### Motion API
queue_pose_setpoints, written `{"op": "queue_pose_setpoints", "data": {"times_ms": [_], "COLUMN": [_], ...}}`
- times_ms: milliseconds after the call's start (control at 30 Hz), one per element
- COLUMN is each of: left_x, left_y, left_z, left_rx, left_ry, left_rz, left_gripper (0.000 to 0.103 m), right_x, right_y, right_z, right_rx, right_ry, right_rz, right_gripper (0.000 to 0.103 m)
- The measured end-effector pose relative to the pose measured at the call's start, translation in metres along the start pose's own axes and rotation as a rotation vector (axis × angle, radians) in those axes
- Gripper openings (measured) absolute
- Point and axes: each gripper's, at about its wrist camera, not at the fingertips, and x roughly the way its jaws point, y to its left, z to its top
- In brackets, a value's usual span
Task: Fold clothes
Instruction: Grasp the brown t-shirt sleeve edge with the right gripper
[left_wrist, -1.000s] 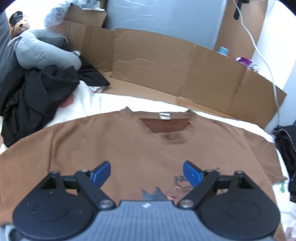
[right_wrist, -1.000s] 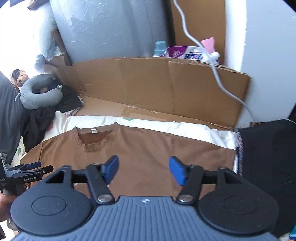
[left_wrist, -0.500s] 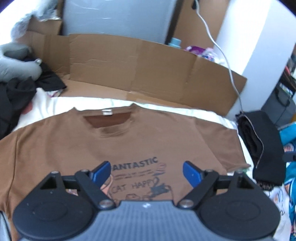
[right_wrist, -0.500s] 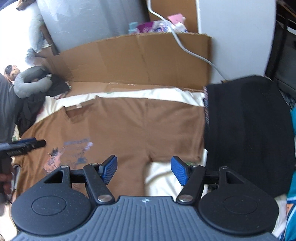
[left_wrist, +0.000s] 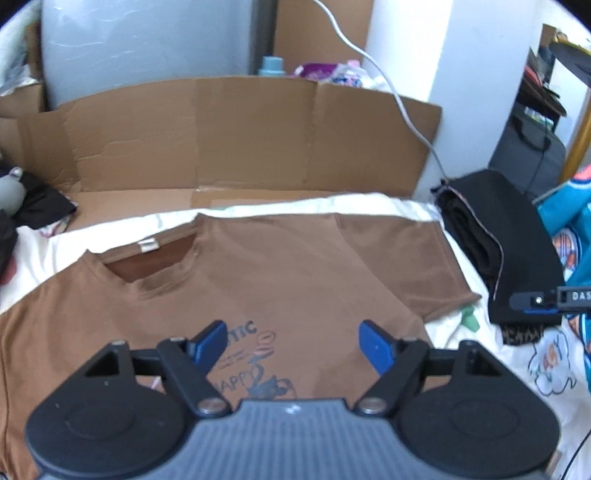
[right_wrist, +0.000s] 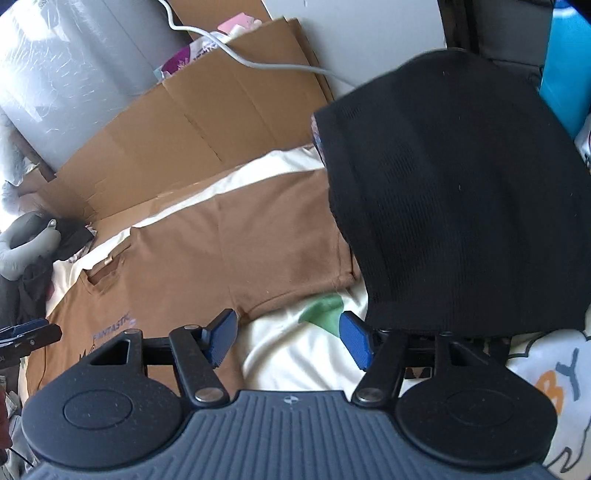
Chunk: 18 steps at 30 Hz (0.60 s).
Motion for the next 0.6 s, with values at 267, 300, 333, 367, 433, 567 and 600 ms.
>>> {"op": "queue_pose_setpoints", "data": {"times_ms": [267, 300, 333, 367, 433, 567, 600], "left_x": [0.033, 0.038, 0.043, 0.047, 0.055, 0.07, 0.073], "left_y": [-0.012, -0.014, -0.016, -0.018, -0.02, -0.022, -0.023], "left_z": [0.007, 0.01, 0.012, 0.014, 0.014, 0.014, 0.013], "left_rx": [0.108, 0.115, 0.119, 0.118, 0.098, 0.046, 0.041], "left_ry": [0.035, 0.039, 0.038, 0.034, 0.025, 0.023, 0.017], "left_rz": [-0.081, -0.092, -0.103, -0.112, -0.125, -0.158, -0.162], "left_gripper": [0.062, 0.057, 0.05, 0.047, 0.039, 0.032, 0.032], "right_x": [0.037, 0.04, 0.045, 0.05, 0.061, 0.081, 0.085], "right_y": [-0.016, -0.019, -0.022, -0.024, -0.029, -0.03, -0.031], "right_z": [0.008, 0.012, 0.015, 0.017, 0.021, 0.023, 0.023], "right_rx": [0.084, 0.102, 0.127, 0.153, 0.195, 0.239, 0.251], "right_ry": [0.005, -0.011, -0.011, -0.011, 0.001, 0.039, 0.042], "right_rz": [-0.013, -0.016, -0.025, -0.034, -0.05, -0.062, -0.058], "right_gripper": [0.052, 0.052, 0.052, 0.052, 0.052, 0.052, 0.052]}}
